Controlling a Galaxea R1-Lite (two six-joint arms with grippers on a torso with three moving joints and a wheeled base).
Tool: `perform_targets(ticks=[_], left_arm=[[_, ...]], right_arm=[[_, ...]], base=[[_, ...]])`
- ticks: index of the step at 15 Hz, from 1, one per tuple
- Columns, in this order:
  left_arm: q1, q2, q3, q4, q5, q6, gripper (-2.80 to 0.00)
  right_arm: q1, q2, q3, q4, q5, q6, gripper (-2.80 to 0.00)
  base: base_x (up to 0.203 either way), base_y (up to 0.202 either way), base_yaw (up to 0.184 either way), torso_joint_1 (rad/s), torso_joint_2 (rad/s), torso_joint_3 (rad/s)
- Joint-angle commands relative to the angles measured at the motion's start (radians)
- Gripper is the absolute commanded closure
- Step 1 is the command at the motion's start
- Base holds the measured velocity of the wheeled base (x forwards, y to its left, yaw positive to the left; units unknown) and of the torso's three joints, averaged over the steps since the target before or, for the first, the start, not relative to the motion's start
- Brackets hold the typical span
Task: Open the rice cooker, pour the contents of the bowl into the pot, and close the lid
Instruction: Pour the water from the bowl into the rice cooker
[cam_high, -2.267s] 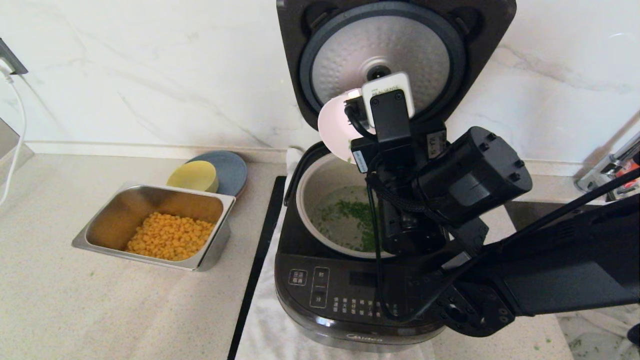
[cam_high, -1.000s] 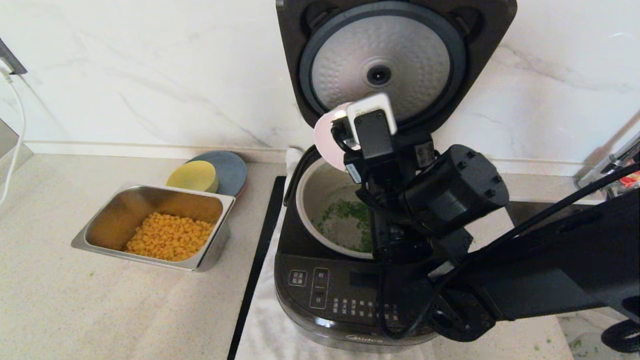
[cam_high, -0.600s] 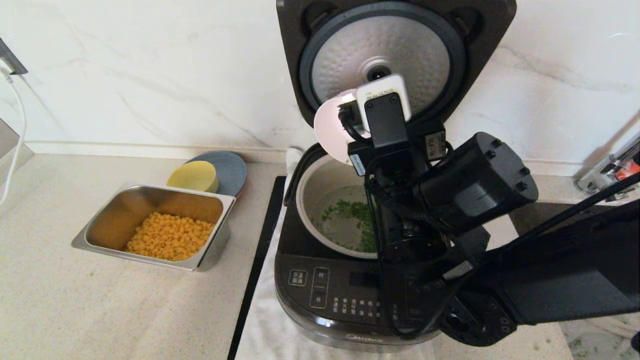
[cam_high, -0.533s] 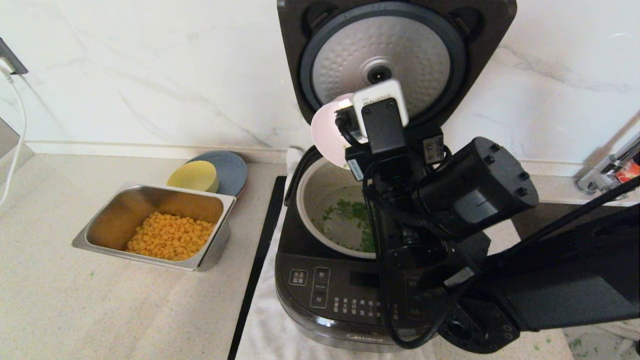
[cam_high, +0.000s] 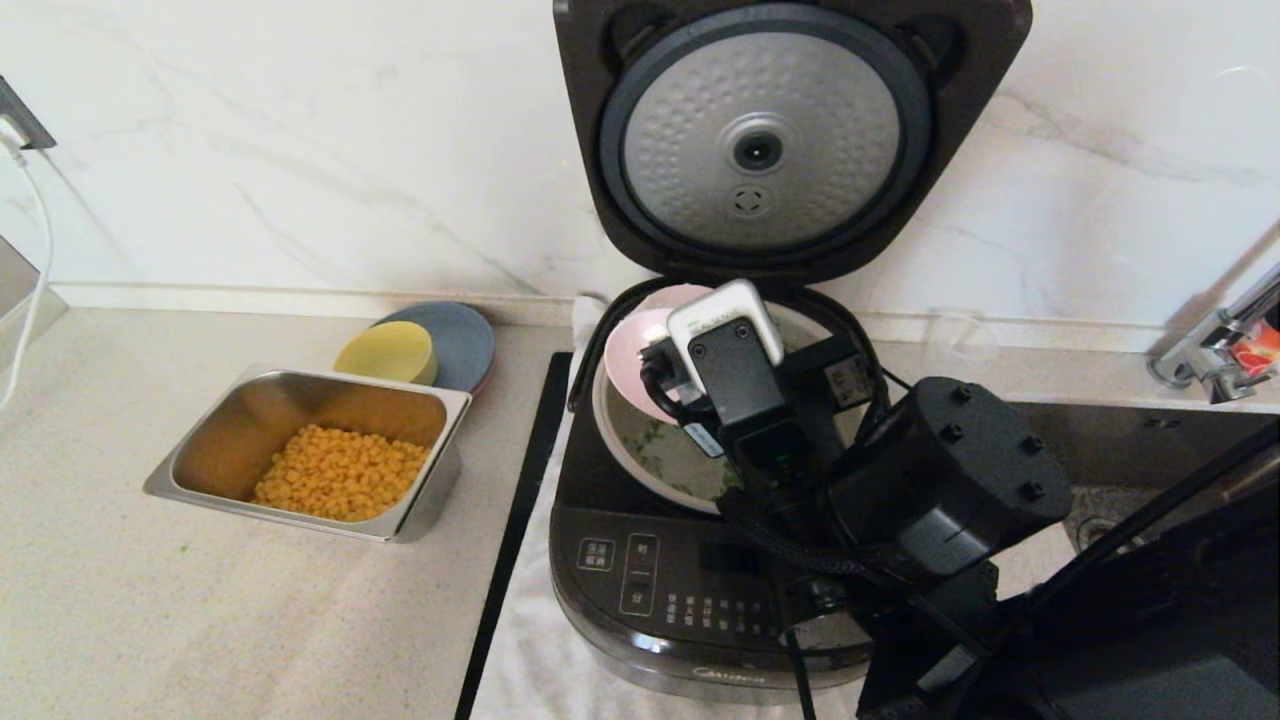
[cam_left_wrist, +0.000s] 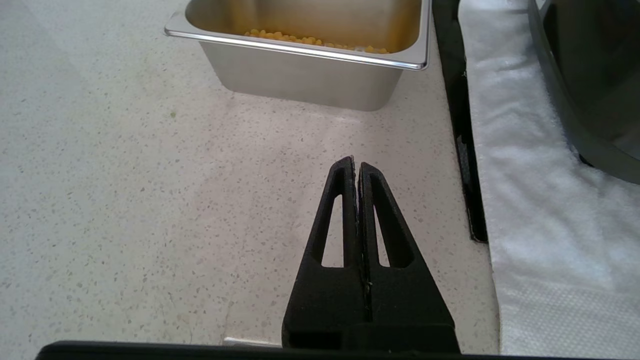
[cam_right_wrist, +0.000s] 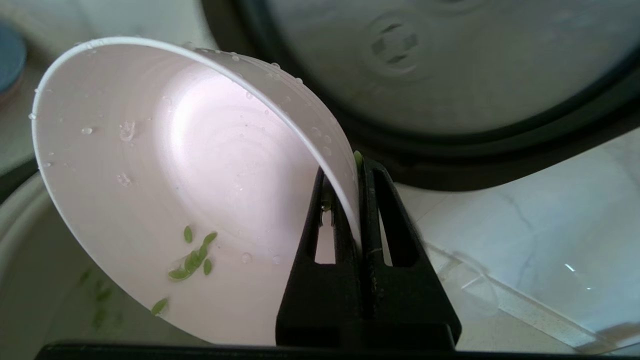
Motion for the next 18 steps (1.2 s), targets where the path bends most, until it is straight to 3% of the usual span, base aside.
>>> perform_targets(ticks=[1,7,12,14,16,18], left_arm=[[0.000,-0.001,0.008,-0.001,0.001,0.000,0.00],[0.000,-0.001,0.008,-0.001,0.001,0.000,0.00],[0.000,-0.001,0.008,-0.001,0.001,0.000,0.00],[0.000,-0.001,0.008,-0.001,0.001,0.001,0.00],[0.000,-0.001,0.008,-0.001,0.001,0.001,0.00],[0.000,-0.001,0.008,-0.001,0.001,0.000,0.00]], right_arm=[[0.002,-0.034,-0.026,-0.009,-0.007,-0.005,0.00],[0.012,-0.100,-0.034,-0.009,-0.009,-0.008,0.00],[0.021,-0.098,0.114,-0.009,-0.004,-0.016,0.00],[0.020,-0.098,0.046,-0.009,-0.003,-0.023,0.00],[0.019,-0.099,0.077,-0.009,-0.008,-0.026,0.00],[0.017,-0.115,0.017,-0.009,-0.054,-0.027,0.00]], base=[[0.000,0.000,0.000,0.000,0.00,0.000],[0.000,0.000,0.000,0.000,0.00,0.000],[0.000,0.000,0.000,0.000,0.00,0.000],[0.000,0.000,0.000,0.000,0.00,0.000],[0.000,0.000,0.000,0.000,0.00,0.000],[0.000,0.000,0.000,0.000,0.00,0.000]])
